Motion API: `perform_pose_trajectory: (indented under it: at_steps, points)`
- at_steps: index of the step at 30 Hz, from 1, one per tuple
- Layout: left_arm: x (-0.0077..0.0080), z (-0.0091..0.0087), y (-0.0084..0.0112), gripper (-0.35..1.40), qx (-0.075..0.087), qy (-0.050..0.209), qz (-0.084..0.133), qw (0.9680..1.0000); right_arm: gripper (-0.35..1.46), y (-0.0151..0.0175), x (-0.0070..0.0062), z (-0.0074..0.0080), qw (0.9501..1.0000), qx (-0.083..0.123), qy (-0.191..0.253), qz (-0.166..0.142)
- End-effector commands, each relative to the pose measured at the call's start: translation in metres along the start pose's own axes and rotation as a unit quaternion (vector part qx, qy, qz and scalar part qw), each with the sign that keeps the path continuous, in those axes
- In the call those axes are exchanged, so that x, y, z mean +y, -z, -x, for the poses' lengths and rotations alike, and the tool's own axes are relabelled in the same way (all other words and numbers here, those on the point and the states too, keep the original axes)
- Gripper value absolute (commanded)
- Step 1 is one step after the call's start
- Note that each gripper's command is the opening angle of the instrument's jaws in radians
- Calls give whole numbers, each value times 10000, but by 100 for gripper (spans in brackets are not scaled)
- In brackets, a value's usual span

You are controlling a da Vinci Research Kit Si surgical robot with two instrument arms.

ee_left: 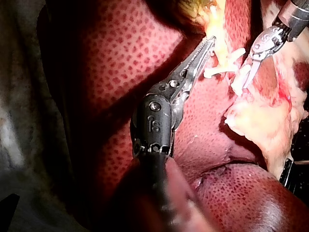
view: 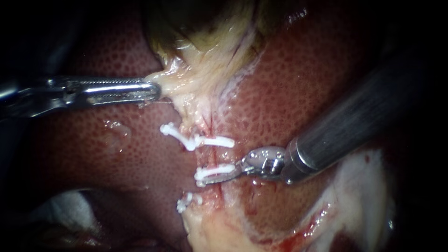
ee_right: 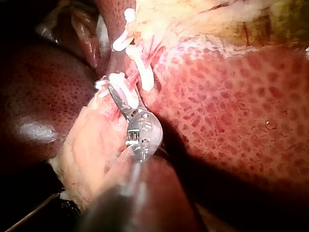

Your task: Go to the cutting position right tube

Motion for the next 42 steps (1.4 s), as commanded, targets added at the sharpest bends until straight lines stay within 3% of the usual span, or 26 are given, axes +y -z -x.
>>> perform_pose_trajectory:
  at_steps: [1,10,13,17,20,31,36,42]
  points:
    - [0,0,0,-35,0,0,1,10000,44,0,0,0,10000,0,0,2]
    - [0,0,0,-35,0,0,1,10000,53,0,-1,0,10000,-1,2,0]
    - [0,0,0,-35,0,0,1,10000,64,0,-1,0,10000,-1,3,-1]
    - [0,0,1,-35,0,0,2,10000,94,1,-2,0,10000,-2,5,-4]
    - [0,0,1,-35,0,-1,3,10000,105,3,-3,1,10000,-3,5,-12]
    - [-1,1,3,-35,-1,-2,8,10000,116,36,-4,-4,10000,10,-32,-48]
    - [-1,1,3,-35,-2,-2,8,10000,116,58,-5,-11,9999,115,-73,-61]
    - [-1,0,2,-35,-1,-2,7,10000,116,60,-8,-18,9998,179,-92,-82]
